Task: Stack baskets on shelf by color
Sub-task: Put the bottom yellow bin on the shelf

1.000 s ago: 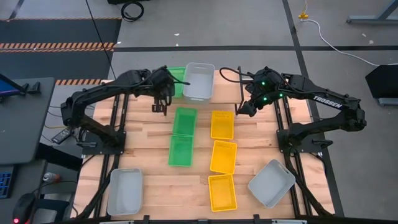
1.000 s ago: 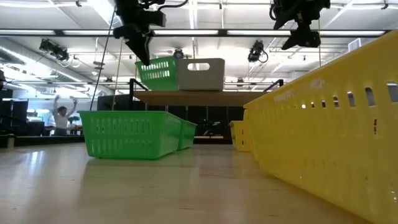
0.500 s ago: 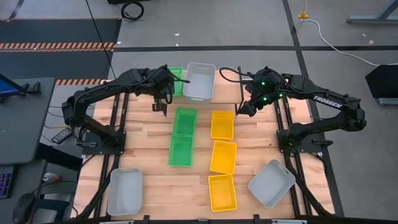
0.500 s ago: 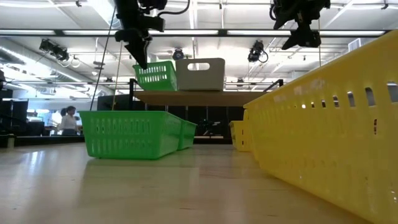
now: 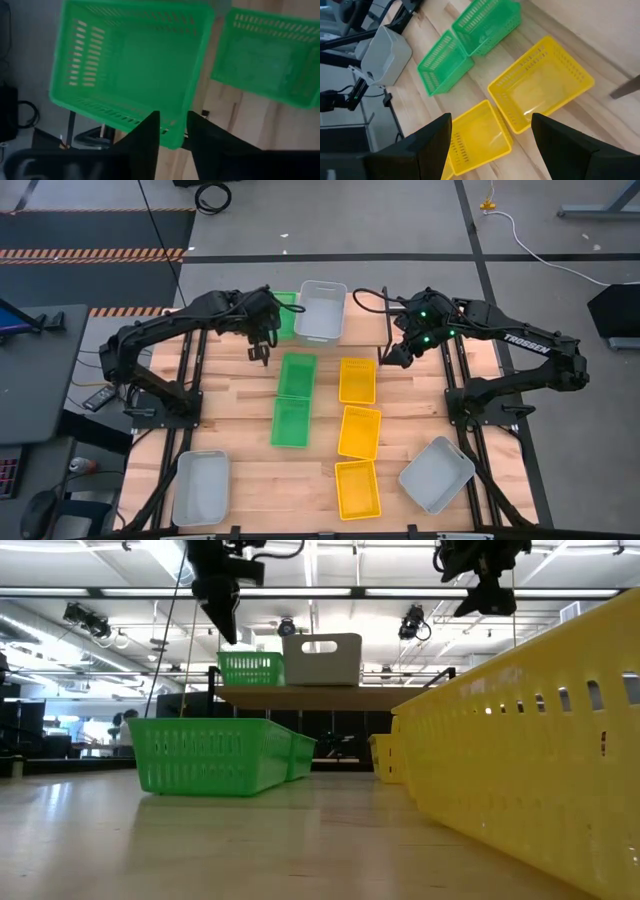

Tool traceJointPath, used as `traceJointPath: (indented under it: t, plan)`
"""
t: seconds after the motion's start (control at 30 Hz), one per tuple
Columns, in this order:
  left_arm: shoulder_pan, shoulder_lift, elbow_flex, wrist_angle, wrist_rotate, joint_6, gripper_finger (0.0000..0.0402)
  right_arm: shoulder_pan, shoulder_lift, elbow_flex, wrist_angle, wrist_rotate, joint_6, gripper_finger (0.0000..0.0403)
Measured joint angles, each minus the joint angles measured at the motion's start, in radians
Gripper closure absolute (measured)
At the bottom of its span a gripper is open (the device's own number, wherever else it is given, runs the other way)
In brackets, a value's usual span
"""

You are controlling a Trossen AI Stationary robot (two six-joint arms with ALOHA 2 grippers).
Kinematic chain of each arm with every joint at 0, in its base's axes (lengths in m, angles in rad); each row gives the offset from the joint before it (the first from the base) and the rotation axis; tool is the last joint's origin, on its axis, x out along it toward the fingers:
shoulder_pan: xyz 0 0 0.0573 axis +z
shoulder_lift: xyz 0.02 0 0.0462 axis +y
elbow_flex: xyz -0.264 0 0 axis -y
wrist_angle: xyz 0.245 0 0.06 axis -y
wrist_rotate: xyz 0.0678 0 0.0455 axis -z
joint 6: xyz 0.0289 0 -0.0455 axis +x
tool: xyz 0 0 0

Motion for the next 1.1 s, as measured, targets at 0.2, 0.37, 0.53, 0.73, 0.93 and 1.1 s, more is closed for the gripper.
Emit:
traceJointPath:
  t: [0.2,0.37,0.53,0.73,0.93,1.1]
  plan:
    - [0.002,-0.001,0.117,-0.043,-0.030,-0.047,0.0255,0.000,0.000,0.000,0.000,-0.007,-0.003,0.0124]
    - [0.001,-0.001,0.205,-0.087,-0.029,-0.080,0.0238,0.006,0.000,0.000,0.000,-0.007,0.021,0.0124]
    - [-0.031,-0.001,0.314,-0.133,-0.023,-0.185,0.0239,0.093,0.000,0.000,-0.001,-0.007,0.000,0.0124]
    - [-0.115,-0.002,0.440,-0.099,0.103,-0.357,0.0245,0.244,0.038,0.000,-0.001,0.063,-0.086,0.0124]
    - [-0.210,-0.001,0.455,0.143,0.247,-0.501,0.0244,0.372,0.130,0.000,0.001,0.123,-0.133,0.0124]
    - [-0.297,-0.001,0.427,0.342,0.255,-0.599,0.0250,0.464,0.238,0.000,0.024,0.041,-0.135,0.0124]
